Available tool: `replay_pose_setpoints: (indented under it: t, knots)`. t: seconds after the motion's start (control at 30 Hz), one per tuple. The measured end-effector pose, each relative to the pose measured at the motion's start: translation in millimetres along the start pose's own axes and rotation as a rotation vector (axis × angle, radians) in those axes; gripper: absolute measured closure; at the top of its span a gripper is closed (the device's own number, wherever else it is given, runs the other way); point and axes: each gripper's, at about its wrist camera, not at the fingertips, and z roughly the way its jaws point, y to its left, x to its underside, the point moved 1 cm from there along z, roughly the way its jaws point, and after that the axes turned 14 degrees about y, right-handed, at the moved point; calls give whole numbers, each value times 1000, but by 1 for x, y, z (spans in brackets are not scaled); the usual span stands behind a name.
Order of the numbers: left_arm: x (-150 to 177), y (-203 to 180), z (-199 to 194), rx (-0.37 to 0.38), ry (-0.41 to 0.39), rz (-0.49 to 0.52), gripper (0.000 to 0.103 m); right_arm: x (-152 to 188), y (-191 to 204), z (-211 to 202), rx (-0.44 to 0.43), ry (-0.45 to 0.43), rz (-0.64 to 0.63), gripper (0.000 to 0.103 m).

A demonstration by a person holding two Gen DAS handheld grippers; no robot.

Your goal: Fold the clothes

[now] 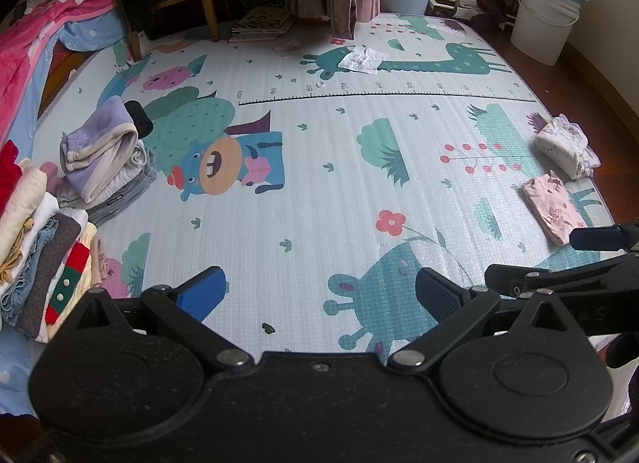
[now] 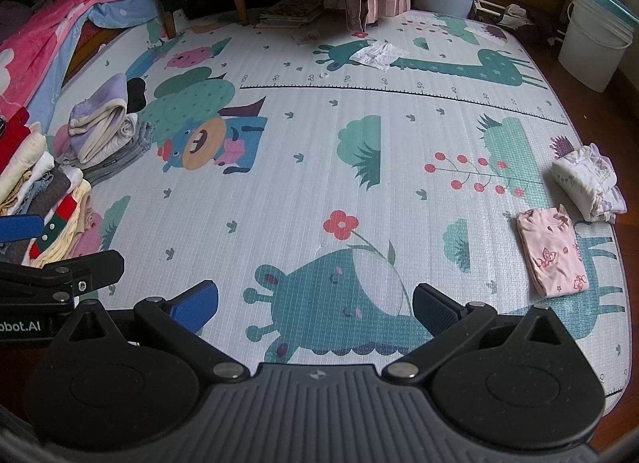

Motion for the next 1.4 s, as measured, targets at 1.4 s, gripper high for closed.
replay_pose_setpoints:
  t: [1.4]
  knots:
    - [-73, -123, 80, 165, 72, 249, 1, -36, -189, 28, 19, -38, 192, 0]
